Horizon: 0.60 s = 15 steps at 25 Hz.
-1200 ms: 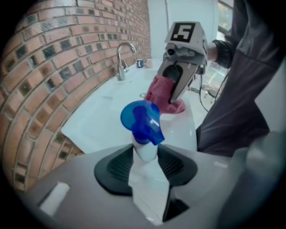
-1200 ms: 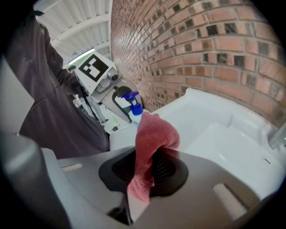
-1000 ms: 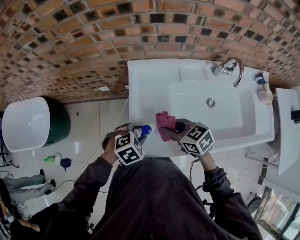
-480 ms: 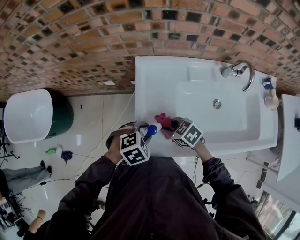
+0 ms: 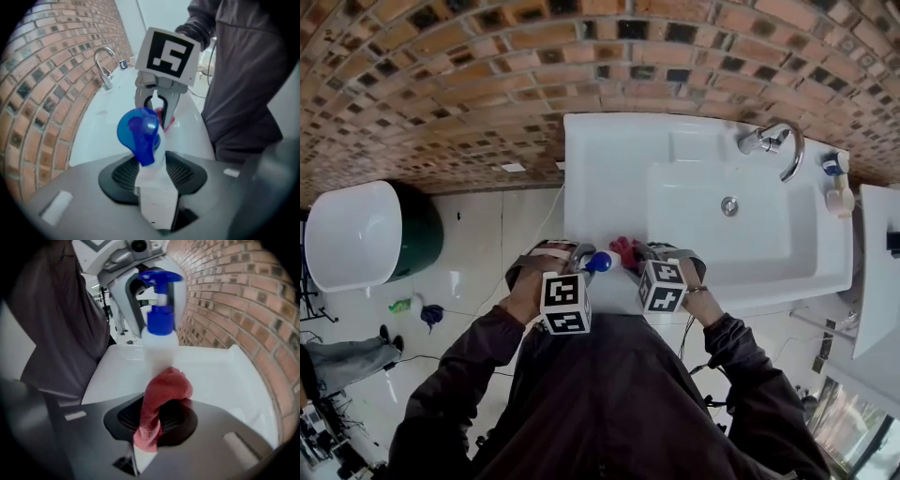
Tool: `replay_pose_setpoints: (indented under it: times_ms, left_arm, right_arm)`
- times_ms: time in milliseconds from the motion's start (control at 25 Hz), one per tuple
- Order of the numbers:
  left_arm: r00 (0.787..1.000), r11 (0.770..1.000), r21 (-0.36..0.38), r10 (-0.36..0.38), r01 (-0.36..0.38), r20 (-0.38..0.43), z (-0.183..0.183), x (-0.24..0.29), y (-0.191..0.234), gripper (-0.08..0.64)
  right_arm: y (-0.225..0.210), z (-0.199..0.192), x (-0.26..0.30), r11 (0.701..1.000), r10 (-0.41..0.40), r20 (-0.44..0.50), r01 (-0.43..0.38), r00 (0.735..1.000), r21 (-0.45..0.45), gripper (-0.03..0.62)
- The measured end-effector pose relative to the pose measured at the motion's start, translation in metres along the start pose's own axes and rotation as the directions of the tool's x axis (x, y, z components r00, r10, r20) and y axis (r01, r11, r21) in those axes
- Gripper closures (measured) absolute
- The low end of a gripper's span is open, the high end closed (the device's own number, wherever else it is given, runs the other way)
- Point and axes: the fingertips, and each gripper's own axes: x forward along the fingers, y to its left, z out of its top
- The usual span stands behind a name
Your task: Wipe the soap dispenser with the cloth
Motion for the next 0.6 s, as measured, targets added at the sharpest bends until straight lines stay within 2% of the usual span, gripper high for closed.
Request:
replay_pose_setpoints:
  times_ms: [80,200,320,400,480,520,600]
  left_arm:
    - [1.0,0.999,0.031,0.021,-0.02,-0.023,-0.005,0.002,0.005,0.374]
    - [1.0,1.0,-0.019,0.022,-0.021,0.002,-0.002,0.001,0.007,0.373]
    - [0.999,0.991,-0.131,0.044,-0.04,0.027,-0.007,-0.002,0.01,0.374]
    - [0.997,0.966,-0.258,0.048,-0.03,0.066,-0.009,-0.006,0.01,0.374]
    - [0.992,0.91,-0.413,0.067,-0.016,0.111,-0.011,-0.013,0.011,0.36]
    - [0.987,0.868,-0.496,0.076,0.003,0.14,-0.011,-0.018,0.01,0.356]
    - [0.97,0.764,-0.64,0.088,0.079,0.225,-0.005,-0.029,0.009,0.356]
  right_arm:
    - [0.008,0.002,-0.003,0.999,0.001,0.008,-0.001,1.0,-0.035,0.534]
    - [0.012,0.005,-0.007,1.0,0.001,0.04,-0.001,0.999,-0.001,0.534]
    - [0.015,0.008,-0.009,1.0,0.011,0.065,-0.012,0.998,0.021,0.534]
    - [0.014,0.007,-0.01,1.0,0.007,0.063,-0.009,0.998,0.029,0.534]
    - [0.013,0.008,-0.012,0.999,0.006,0.067,-0.008,0.998,0.034,0.534]
    - [0.013,0.009,-0.013,0.999,0.009,0.073,-0.012,0.997,0.035,0.534]
    - [0.014,0.011,-0.013,0.999,0.018,0.08,-0.021,0.997,0.027,0.534]
